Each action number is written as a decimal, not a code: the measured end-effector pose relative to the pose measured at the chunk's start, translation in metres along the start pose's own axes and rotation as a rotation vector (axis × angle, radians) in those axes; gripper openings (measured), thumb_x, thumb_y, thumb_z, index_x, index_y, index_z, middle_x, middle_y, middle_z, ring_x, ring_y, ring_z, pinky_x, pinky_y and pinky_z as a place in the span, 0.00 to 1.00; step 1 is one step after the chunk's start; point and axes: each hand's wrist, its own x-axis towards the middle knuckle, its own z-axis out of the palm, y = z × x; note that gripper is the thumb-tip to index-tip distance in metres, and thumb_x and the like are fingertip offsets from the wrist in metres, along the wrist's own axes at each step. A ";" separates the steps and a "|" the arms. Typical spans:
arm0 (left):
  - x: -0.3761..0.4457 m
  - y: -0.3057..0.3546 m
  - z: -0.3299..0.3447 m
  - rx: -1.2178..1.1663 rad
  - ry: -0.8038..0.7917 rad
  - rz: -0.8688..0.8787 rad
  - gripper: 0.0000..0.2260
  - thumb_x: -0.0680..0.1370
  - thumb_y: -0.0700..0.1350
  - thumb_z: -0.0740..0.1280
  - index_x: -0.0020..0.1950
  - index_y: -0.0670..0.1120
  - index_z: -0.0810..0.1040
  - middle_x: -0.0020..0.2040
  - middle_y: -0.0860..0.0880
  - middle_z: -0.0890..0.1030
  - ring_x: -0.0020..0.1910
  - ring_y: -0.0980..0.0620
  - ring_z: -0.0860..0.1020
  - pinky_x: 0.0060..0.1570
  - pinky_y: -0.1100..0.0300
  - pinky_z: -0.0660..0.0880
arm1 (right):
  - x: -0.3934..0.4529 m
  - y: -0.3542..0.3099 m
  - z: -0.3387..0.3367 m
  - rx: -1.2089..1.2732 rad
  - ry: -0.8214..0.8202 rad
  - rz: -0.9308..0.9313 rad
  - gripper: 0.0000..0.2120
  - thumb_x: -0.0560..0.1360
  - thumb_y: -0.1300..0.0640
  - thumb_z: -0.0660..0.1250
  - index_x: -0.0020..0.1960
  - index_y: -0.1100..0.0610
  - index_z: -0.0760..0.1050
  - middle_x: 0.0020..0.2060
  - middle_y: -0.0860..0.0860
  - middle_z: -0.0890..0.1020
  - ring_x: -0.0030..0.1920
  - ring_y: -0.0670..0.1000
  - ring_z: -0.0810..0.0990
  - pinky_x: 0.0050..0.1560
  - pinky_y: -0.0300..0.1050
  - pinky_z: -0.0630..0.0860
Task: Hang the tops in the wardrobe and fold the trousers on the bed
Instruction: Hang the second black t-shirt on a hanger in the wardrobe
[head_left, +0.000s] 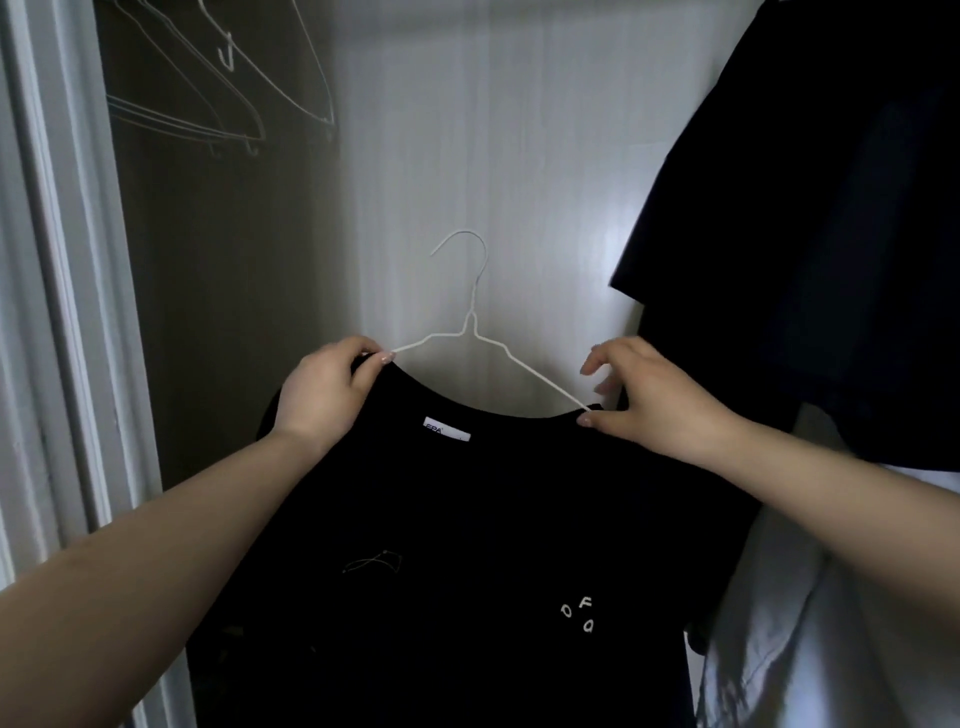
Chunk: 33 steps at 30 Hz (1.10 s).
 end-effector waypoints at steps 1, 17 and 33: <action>0.000 -0.002 0.001 0.019 0.006 0.000 0.10 0.79 0.53 0.63 0.48 0.49 0.79 0.44 0.50 0.80 0.48 0.46 0.77 0.43 0.55 0.71 | 0.001 0.001 -0.001 0.111 -0.073 0.089 0.20 0.69 0.53 0.75 0.57 0.48 0.71 0.53 0.47 0.75 0.44 0.45 0.80 0.44 0.29 0.72; 0.039 0.040 0.035 -0.603 -0.076 -0.420 0.23 0.76 0.62 0.64 0.65 0.49 0.75 0.64 0.49 0.77 0.63 0.49 0.74 0.64 0.53 0.70 | 0.012 -0.049 -0.035 0.744 -0.083 0.229 0.14 0.74 0.66 0.62 0.36 0.51 0.78 0.49 0.40 0.84 0.41 0.38 0.80 0.41 0.30 0.74; 0.109 0.275 0.012 -1.356 -0.463 -0.139 0.24 0.77 0.64 0.60 0.70 0.58 0.67 0.72 0.50 0.69 0.70 0.52 0.69 0.68 0.48 0.66 | 0.088 -0.077 -0.189 0.649 0.461 0.278 0.05 0.74 0.62 0.64 0.44 0.59 0.79 0.45 0.56 0.83 0.44 0.54 0.80 0.49 0.47 0.77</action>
